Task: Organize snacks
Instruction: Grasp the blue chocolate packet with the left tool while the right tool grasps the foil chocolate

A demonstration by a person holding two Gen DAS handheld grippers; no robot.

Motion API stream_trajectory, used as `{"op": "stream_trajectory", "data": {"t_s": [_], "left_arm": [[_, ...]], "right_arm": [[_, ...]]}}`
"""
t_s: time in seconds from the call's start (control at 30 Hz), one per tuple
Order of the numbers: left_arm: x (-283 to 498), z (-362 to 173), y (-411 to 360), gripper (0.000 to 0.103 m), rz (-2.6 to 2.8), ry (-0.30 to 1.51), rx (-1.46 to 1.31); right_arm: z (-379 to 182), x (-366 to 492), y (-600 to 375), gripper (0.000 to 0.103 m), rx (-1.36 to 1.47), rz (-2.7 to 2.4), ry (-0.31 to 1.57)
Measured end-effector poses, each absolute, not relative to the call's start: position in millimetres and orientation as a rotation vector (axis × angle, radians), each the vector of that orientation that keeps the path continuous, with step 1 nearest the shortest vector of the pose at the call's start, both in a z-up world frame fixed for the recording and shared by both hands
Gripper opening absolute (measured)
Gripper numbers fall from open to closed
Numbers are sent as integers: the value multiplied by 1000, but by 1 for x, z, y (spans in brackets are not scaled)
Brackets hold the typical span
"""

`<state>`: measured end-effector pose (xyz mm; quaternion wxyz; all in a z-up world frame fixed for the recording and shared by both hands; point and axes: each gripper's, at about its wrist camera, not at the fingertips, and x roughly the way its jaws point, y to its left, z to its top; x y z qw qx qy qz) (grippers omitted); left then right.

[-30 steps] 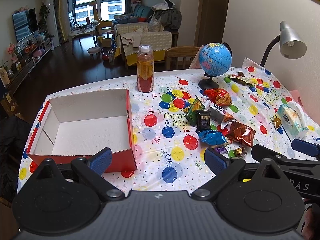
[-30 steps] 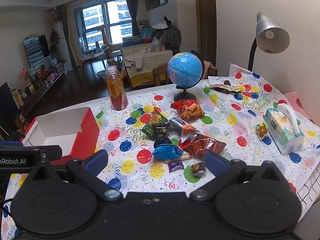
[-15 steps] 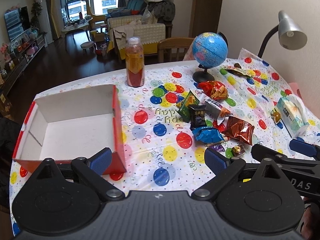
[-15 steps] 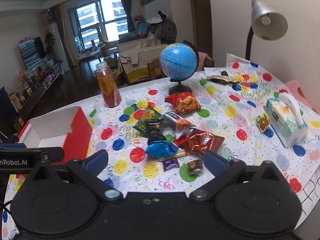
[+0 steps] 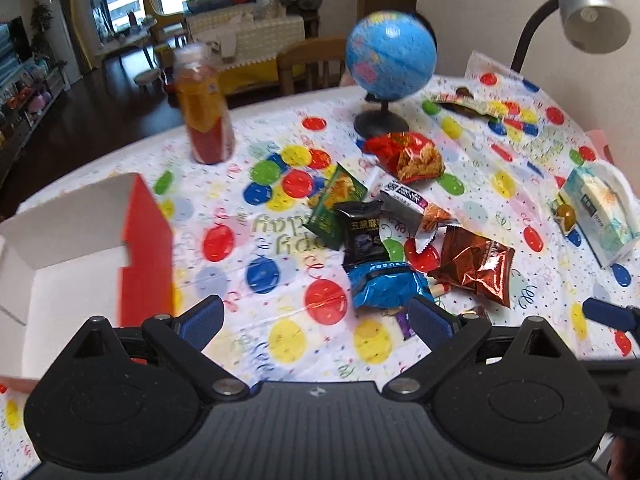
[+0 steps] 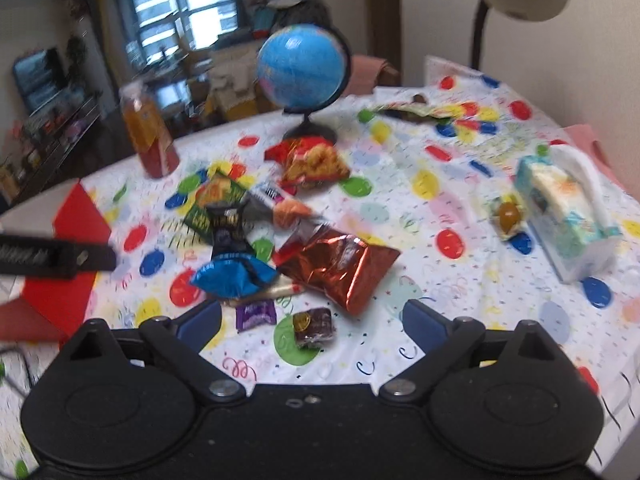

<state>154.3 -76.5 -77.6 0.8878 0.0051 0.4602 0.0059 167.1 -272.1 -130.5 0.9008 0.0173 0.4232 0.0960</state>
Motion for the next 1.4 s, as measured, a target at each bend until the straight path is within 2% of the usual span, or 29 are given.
{"op": "stream_trajectory", "data": {"t_s": [0.2, 0.27, 0.33, 0.5, 0.63, 0.83, 0.9, 0.93, 1.03, 1.07, 1.13, 1.27, 1.4], "left_arm": [[207, -116, -82, 100, -3, 1108, -52], [224, -126, -83, 100, -4, 1151, -87], [236, -134, -86, 100, -8, 1184, -110], [262, -150, -100, 100, -28, 1248, -102], [271, -167, -106, 99, -48, 1304, -115], [273, -176, -105, 98, -63, 1326, -159], [274, -176, -105, 92, -59, 1322, -156], [274, -177, -105, 84, -65, 1328, -159], [274, -177, -103, 76, -85, 1336, -192], [274, -177, -103, 70, -95, 1337, -192], [272, -175, -103, 57, -114, 1328, -203], [266, -171, -103, 52, -104, 1308, -177], [257, -167, -92, 51, -92, 1296, -202]], "right_arm": [[-155, 192, -271, 92, -18, 209, 944], [-165, 201, -269, 86, -19, 224, 980], [-172, 207, -267, 85, -15, 235, 1004], [-187, 217, -264, 75, -4, 264, 1043], [-197, 222, -262, 71, 6, 274, 1066], [-205, 228, -261, 57, 23, 282, 1087], [-207, 229, -259, 54, 18, 274, 1087], [-207, 229, -259, 49, 24, 274, 1088], [-207, 229, -258, 40, 26, 274, 1093], [-207, 228, -257, 34, 21, 273, 1094], [-207, 226, -257, 33, 21, 278, 1094], [-206, 220, -257, 32, 27, 277, 1087], [-199, 211, -256, 32, 37, 278, 1081]]}}
